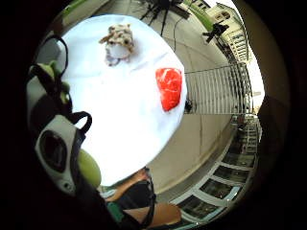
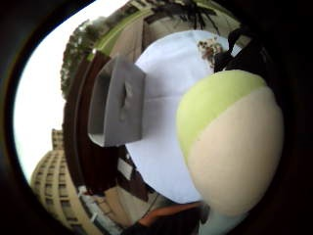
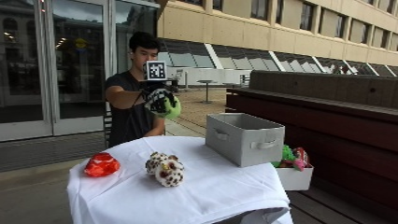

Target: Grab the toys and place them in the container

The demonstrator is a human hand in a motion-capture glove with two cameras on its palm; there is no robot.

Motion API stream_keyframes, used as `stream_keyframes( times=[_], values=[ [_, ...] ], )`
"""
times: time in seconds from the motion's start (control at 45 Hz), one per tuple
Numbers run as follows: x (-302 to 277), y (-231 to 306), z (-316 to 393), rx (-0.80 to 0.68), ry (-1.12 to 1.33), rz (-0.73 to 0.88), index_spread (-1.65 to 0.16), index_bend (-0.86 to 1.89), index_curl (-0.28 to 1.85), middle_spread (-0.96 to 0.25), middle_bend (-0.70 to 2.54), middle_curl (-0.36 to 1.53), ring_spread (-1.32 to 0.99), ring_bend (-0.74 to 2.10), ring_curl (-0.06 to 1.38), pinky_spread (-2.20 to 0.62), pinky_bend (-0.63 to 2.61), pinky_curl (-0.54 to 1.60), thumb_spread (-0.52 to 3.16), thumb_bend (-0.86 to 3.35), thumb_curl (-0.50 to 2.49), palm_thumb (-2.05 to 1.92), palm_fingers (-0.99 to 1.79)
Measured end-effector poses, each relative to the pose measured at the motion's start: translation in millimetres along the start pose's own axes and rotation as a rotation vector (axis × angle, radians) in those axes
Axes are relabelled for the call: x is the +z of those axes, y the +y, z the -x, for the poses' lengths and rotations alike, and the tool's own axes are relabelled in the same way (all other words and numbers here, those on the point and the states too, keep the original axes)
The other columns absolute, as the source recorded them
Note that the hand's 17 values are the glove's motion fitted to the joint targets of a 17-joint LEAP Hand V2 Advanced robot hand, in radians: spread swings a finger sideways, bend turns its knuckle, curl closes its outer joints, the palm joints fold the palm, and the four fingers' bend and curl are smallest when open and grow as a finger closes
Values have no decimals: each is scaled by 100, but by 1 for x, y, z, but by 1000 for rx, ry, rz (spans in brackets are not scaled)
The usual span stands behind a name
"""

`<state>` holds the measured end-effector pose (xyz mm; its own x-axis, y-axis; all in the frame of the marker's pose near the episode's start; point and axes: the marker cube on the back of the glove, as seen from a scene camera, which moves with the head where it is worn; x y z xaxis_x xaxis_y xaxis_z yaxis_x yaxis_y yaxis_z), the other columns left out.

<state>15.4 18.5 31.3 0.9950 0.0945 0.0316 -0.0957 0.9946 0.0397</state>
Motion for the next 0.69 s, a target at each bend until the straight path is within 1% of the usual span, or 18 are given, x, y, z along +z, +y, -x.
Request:
stream_keyframes(
  times=[0.111, 0.2, 0.311, 0.422, 0.534, 0.689],
  values=[
    [-53, -25, 37, -49, -35, -57, -33, 29, 21, -37, 65, 45, -41, 111, 47, -47, 95, 38, 62, 27, 60, 70, 108],
    [-92, -44, 86, -85, -62, -110, -34, 27, 22, -39, 62, 45, -42, 110, 47, -47, 94, 38, 61, 25, 63, 70, 108],
    [-120, -51, 151, -139, -83, -142, -35, 26, 23, -40, 59, 46, -42, 109, 47, -47, 94, 39, 60, 23, 66, 69, 109],
    [-125, -59, 213, -180, -106, -147, -36, 23, 24, -41, 56, 46, -42, 107, 47, -47, 93, 39, 59, 21, 69, 69, 109],
    [-115, -62, 257, -203, -115, -144, -37, 21, 26, -43, 54, 47, -43, 107, 47, -47, 92, 39, 60, 19, 71, 69, 109],
    [-98, -41, 310, -237, -87, -118, -37, 17, 26, -44, 51, 48, -43, 106, 47, -47, 92, 40, 61, 17, 75, 70, 109]
  ],
)
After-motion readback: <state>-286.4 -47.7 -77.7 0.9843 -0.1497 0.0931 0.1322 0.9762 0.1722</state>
